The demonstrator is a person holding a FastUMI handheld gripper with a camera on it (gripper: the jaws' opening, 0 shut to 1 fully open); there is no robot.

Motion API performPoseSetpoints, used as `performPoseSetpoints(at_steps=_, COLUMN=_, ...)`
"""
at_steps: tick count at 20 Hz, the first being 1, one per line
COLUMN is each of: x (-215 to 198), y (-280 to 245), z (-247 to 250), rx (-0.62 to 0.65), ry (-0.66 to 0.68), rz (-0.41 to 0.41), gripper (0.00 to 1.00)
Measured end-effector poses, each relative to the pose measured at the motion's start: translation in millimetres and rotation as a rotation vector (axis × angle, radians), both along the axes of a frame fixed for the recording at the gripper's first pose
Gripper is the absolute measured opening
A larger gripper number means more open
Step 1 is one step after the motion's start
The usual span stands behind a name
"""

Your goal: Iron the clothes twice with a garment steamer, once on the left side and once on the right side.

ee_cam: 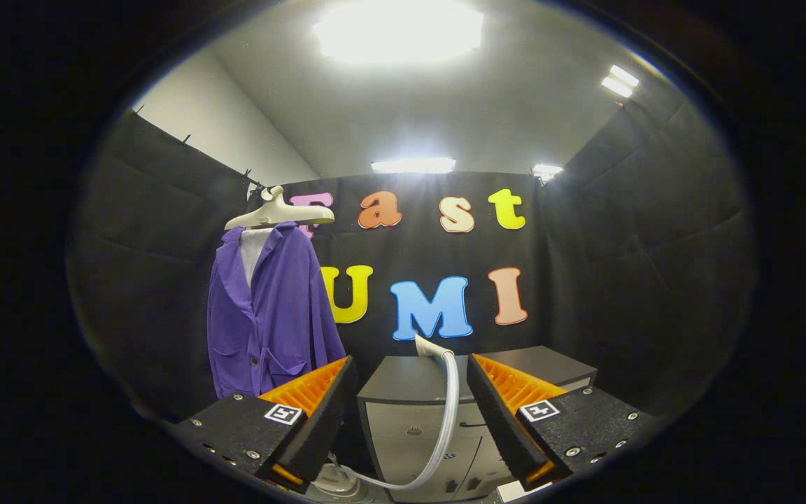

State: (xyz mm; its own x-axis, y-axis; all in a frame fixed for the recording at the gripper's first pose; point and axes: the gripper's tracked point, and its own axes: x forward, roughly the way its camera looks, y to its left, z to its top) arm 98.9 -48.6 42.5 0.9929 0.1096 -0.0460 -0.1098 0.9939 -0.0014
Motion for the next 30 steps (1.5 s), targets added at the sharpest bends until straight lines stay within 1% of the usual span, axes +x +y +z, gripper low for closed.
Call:
performPoseSetpoints(at_steps=2, x=24, y=-4, z=4, rx=-0.003, ry=0.013, rz=0.017, gripper=0.96)
performPoseSetpoints(at_steps=6, x=70, y=-10, z=24, rx=-0.028, ry=-0.018, rz=0.045, gripper=0.96)
performPoseSetpoints(at_steps=10, x=110, y=-13, z=37, rx=0.006, ry=-0.005, rz=0.102, gripper=0.96)
performPoseSetpoints(at_steps=14, x=152, y=-35, z=40, rx=0.007, ry=0.022, rz=0.103, gripper=0.96)
performPoseSetpoints(at_steps=16, x=174, y=-41, z=38, rx=0.027, ry=0.045, rz=0.115, gripper=0.96)
performPoseSetpoints(at_steps=18, x=194, y=-44, z=35, rx=0.068, ry=0.077, rz=0.135, gripper=0.96)
performPoseSetpoints(at_steps=21, x=226, y=-49, z=25, rx=0.170, ry=0.139, rz=0.155, gripper=0.96)
performPoseSetpoints(at_steps=23, x=248, y=-52, z=15, rx=0.217, ry=0.173, rz=0.163, gripper=0.95)
performPoseSetpoints(at_steps=30, x=324, y=-48, z=-36, rx=0.282, ry=0.287, rz=0.199, gripper=0.95)
